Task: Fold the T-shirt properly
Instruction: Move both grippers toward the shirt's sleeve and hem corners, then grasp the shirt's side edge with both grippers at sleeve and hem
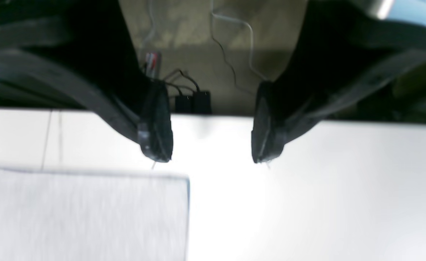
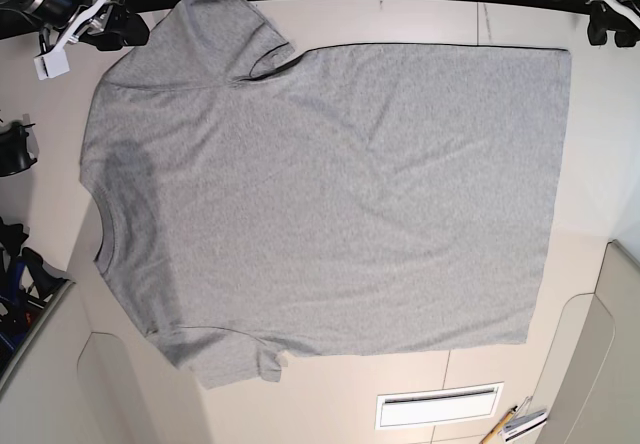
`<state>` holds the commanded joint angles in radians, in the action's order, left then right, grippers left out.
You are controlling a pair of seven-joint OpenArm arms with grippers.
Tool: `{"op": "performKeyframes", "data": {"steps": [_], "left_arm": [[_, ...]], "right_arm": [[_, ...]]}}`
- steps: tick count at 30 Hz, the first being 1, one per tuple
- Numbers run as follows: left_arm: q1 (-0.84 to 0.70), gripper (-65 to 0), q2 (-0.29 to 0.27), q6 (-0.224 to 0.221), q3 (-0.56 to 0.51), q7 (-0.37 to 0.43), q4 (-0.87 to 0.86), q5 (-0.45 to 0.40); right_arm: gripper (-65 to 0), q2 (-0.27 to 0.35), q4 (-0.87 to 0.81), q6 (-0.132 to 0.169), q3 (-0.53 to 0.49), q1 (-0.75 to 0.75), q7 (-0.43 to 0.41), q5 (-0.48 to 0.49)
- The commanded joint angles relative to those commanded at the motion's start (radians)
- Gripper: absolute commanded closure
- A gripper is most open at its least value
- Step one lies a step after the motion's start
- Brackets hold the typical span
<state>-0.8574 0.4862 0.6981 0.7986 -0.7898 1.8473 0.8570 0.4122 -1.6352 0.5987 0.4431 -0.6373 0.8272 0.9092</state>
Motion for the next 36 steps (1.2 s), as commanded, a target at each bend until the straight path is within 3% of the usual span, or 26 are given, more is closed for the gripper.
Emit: {"op": "performKeyframes", "data": {"steps": [5, 10, 20, 24, 31, 33, 35, 36], "left_arm": [[0.091, -38.1, 0.053, 0.0, -0.018, 0.007, -0.098, 0.061], [0.2, -38.1, 0.094, 0.0, -0.134, 0.003, -0.249, 0.071], [0.256, -38.1, 0.093, 0.0, -0.307, -0.037, -0.331, 0.068], [0.253, -38.1, 0.093, 0.0, -0.344, -0.11, -0.331, 0.072], [0.254, -37.5, 0.093, 0.0, -0.392, -0.113, -0.331, 0.097], [0.253, -30.3, 0.093, 0.0, -0.392, -0.113, -0.331, 0.097], [0.253, -18.2, 0.093, 0.0, -0.392, -0.113, -0.331, 0.097], [0.253, -13.1, 0.093, 0.0, -0.392, -0.113, -0.331, 0.097]], "right_arm": [[-34.7, -0.015, 0.0, 0.0, -0.007, 0.003, 0.0, 0.0], [-34.7, -0.074, 0.0, 0.0, -0.009, 0.023, 0.004, 0.0], [-34.7, -0.147, 0.0, 0.0, -0.014, 0.033, 0.018, 0.016], [-34.7, -0.15, 0.0, 0.0, -0.02, 0.033, 0.018, 0.019], [-34.6, -0.15, 0.0, 0.0, -0.056, 0.036, 0.018, 0.052], [-34.5, -0.15, 0.0, 0.0, -0.065, 0.036, 0.018, 0.05], [-33.9, -0.15, 0.0, 0.0, -0.071, 0.036, 0.018, 0.049], [-29.8, -0.15, 0.0, 0.0, -0.072, 0.036, 0.016, 0.048]]}}
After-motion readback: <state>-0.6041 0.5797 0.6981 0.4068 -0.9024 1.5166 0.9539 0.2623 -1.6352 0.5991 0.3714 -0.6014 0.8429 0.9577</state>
